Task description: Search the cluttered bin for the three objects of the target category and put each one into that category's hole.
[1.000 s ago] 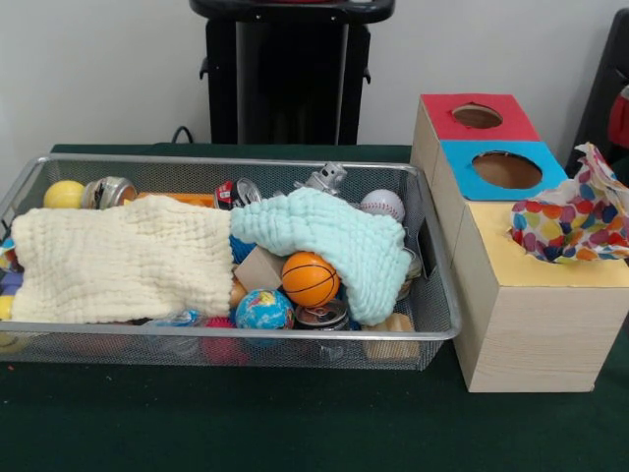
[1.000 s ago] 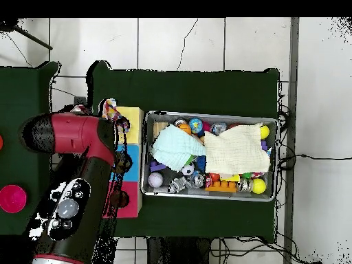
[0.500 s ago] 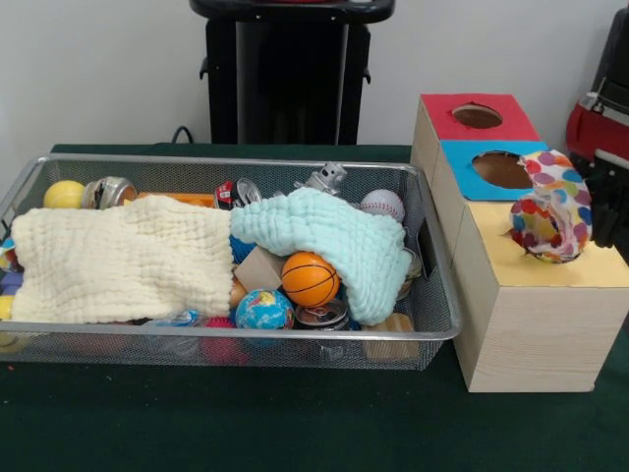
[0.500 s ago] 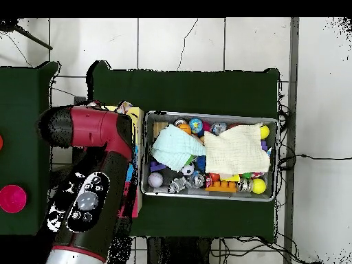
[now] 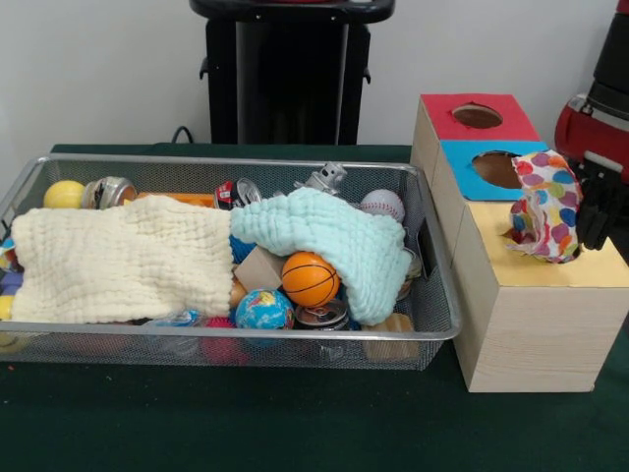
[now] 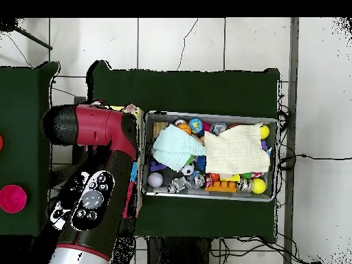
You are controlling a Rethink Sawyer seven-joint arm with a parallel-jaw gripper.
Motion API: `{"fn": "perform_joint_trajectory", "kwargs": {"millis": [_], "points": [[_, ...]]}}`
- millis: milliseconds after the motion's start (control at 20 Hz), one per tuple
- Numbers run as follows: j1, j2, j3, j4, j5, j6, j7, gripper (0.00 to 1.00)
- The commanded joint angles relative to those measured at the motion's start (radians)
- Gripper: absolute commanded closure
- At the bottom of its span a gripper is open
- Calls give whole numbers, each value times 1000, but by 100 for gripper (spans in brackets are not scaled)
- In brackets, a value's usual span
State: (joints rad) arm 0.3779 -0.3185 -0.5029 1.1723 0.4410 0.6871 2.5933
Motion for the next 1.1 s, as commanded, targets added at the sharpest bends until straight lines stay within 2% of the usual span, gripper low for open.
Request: {"fn": "perform_joint_trajectory", "kwargs": {"millis": [50, 250, 650, 800, 1100], "points": [[-33, 26, 115, 57, -40, -16, 51, 100], [-45, 2, 142, 100, -38, -34, 21, 100], [-121, -92, 236, 299, -82, -172, -97, 100], [-150, -88, 273, 322, -102, -231, -102, 100], [-162, -58, 315, 320, -136, -303, -35, 100]]}}
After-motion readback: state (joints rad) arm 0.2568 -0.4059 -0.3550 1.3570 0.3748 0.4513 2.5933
